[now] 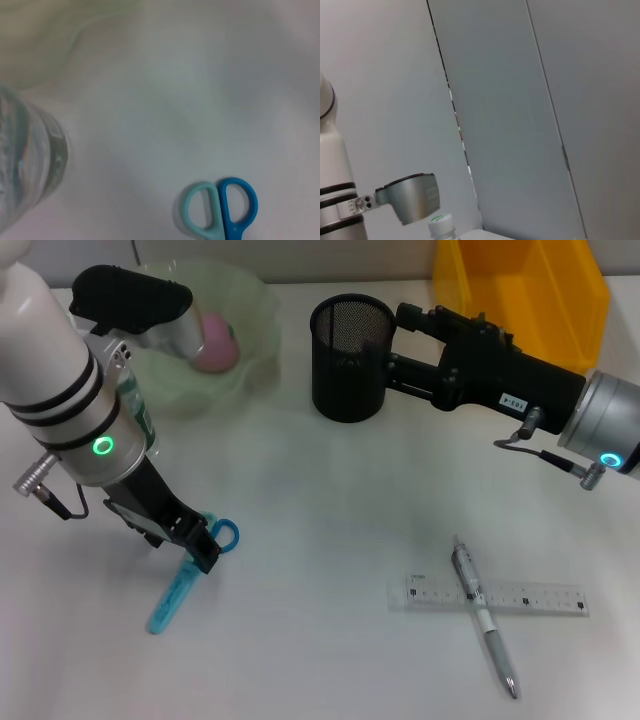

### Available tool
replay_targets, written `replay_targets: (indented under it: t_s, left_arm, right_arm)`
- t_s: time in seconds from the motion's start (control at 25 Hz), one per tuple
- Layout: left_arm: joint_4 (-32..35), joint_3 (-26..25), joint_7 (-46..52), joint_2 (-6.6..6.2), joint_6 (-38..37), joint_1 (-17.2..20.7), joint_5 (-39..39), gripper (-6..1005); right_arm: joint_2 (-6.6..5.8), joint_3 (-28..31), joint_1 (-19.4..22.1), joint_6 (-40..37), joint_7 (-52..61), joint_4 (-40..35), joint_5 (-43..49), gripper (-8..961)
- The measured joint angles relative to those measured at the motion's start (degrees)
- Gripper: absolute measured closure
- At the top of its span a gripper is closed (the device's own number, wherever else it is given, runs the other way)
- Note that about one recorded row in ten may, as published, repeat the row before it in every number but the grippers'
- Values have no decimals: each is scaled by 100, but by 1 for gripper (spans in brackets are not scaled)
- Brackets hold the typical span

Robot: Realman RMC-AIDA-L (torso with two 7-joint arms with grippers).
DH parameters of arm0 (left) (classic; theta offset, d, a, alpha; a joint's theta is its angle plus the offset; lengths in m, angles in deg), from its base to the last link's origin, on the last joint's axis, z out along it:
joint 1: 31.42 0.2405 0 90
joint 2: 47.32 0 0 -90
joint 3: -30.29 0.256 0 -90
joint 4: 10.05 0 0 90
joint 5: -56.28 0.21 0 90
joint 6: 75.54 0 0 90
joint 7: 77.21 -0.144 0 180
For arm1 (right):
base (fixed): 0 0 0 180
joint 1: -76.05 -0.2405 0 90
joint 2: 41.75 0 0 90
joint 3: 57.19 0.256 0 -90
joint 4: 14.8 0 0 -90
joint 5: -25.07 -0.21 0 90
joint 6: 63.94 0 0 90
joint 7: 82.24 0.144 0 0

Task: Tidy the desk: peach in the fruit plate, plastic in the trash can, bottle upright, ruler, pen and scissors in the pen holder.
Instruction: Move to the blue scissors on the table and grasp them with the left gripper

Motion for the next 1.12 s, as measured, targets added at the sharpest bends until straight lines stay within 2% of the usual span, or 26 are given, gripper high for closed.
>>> replay_targets:
  t_s: [1.12]
  left_arm:
    - [-165,213,-47,0,236,-18,-64,276]
  right_arm:
    - [0,-40,-60,43,-99,129,-123,268]
